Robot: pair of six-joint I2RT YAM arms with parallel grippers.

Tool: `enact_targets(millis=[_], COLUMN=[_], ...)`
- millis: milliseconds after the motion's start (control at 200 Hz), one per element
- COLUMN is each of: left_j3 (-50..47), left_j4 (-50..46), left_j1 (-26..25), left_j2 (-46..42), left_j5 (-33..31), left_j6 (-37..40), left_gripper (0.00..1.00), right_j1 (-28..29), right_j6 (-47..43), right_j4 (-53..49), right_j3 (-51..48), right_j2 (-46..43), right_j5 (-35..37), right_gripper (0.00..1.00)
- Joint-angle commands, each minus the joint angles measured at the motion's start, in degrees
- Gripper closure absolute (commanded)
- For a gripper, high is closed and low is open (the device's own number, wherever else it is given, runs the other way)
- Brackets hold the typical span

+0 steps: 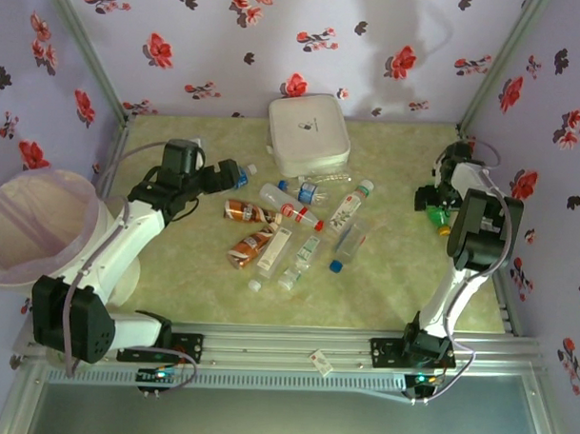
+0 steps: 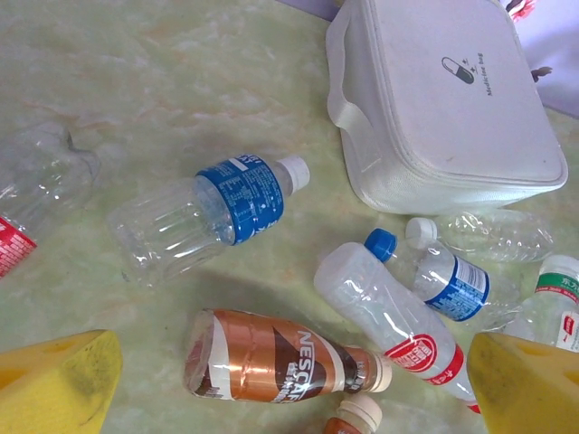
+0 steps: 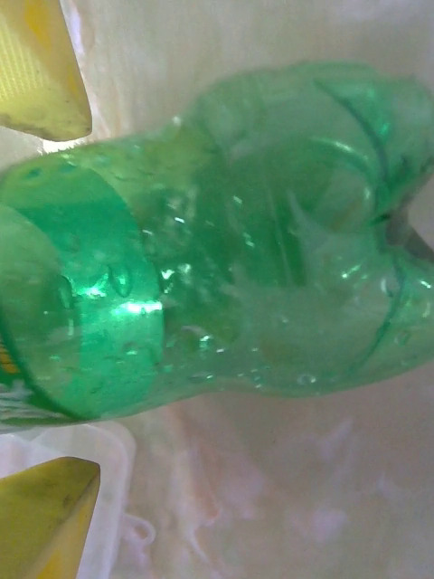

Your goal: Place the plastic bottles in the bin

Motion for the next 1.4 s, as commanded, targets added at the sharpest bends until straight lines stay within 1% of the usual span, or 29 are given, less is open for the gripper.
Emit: enact_targets(millis=[0, 150, 255, 370, 540, 575, 625, 735, 845, 950, 990, 1035, 1105, 1210, 1285, 1395], left_j3=[1.9, 2.5, 2.1, 1.6, 1.1, 0.9, 0.5, 0.2, -0.5, -0.9, -0.9, -0.9, -1.2, -2.0, -3.0, -3.9], left_j4=[-0.4, 0.2, 0.9, 1.3, 1.2, 1.4, 1.6, 2.8, 6.8, 14.0, 16.8, 20.2, 25.3, 33.1, 38.6, 42.7], left_j1=[-0.3, -0.4, -0.4, -0.3, -0.3, -0.3, -0.4, -0.4, -0.7, -2.1, -3.1, -4.5, -6.5, -8.6, -10.0, -11.5], left_j2=[0.4, 1.4, 1.6, 1.2, -0.1, -0.5, -0.8, -1.2, -1.0, 0.9, 2.0, 3.0, 4.5, 6.8, 8.1, 9.6], left_j5=[0.8, 0.9, 0.9, 0.9, 0.9, 0.9, 1.0, 2.8, 7.0, 13.1, 15.2, 17.0, 19.8, 25.0, 27.4, 29.0], left_j6=[-1.2, -1.3, -1.3, -1.6, -2.5, -2.8, -3.1, -4.4, -7.0, -10.6, -12.0, -13.1, -14.7, -18.2, -20.6, -22.0], left_gripper=[0.02, 0.02, 0.02, 0.02, 0.02, 0.02, 0.02, 0.02, 0.02, 0.01, 0.01, 0.01, 0.01, 0.0, 0.01, 0.01], right_j1=[-0.5, -0.4, -0.4, -0.5, -0.1, 0.0, 0.2, 1.1, 3.8, 8.3, 10.2, 12.2, 14.2, 17.5, 19.7, 22.5], right_j6=[-1.5, -1.4, -1.4, -1.4, -0.9, -0.9, -0.6, -0.2, 0.8, 2.7, 3.4, 4.7, 6.9, 10.2, 10.1, 9.8], right_j4=[0.5, 0.4, 0.8, -0.5, -1.4, -1.9, -3.1, -6.0, -7.0, -6.0, -4.2, -0.8, 3.8, 12.9, 14.5, 17.2], right_j3=[1.5, 0.7, -0.2, 0.3, 0.4, 0.6, 1.3, 2.4, 1.5, -1.3, -3.5, -6.4, -9.9, -15.1, -15.8, -16.7], right_j2=[1.1, 1.6, 1.5, 1.8, 1.2, 0.8, 0.4, -2.8, -9.7, -17.5, -20.7, -24.0, -28.1, -31.2, -30.8, -29.5], right_j5=[-1.6, -1.3, -1.4, -1.9, -2.1, -2.2, -2.2, -2.7, -5.2, -12.4, -16.5, -22.5, -34.0, -46.5, -51.8, -55.5], right_gripper=[0.1, 0.11, 0.18, 0.29, 0.35, 0.38, 0.39, 0.4, 0.4, 0.4, 0.4, 0.4, 0.4, 0.4, 0.4, 0.4])
